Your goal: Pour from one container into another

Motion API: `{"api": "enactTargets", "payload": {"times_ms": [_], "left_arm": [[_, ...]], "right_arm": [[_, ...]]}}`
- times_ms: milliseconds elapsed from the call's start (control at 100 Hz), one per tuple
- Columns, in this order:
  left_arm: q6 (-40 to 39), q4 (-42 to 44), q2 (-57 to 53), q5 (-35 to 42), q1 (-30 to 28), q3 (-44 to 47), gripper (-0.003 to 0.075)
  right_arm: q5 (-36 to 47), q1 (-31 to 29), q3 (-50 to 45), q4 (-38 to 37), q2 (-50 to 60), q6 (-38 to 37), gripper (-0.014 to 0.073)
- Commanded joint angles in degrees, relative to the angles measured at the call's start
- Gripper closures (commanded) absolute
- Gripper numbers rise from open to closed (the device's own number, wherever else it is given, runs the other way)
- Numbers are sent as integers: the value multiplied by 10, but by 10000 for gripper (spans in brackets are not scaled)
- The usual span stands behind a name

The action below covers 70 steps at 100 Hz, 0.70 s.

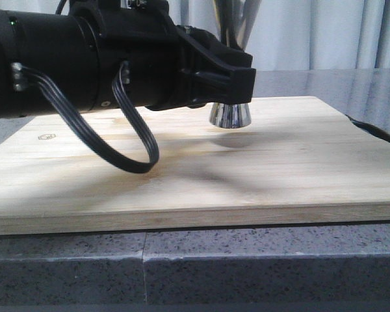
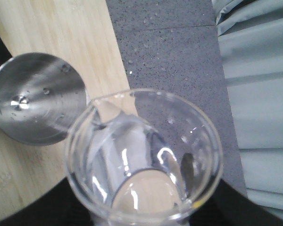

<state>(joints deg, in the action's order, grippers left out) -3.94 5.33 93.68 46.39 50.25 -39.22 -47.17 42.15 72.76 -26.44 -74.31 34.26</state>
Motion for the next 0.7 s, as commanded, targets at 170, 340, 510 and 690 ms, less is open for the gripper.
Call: {"api": "enactTargets", "payload": {"times_ms": [170,340,510,690], "left_arm": [[-8,13,-19,48,3,-16,739],[-8,15,-19,48,3,-16,739],[-8,19,-19,48,3,-16,739],[-8,19,-19,48,3,-16,739]], "right_arm": [[28,14,22,-17,14,21,388],[28,16,22,-20,14,21,388],[28,16,22,-22,14,22,388],[26,16,22,-30,14,22,388]]}}
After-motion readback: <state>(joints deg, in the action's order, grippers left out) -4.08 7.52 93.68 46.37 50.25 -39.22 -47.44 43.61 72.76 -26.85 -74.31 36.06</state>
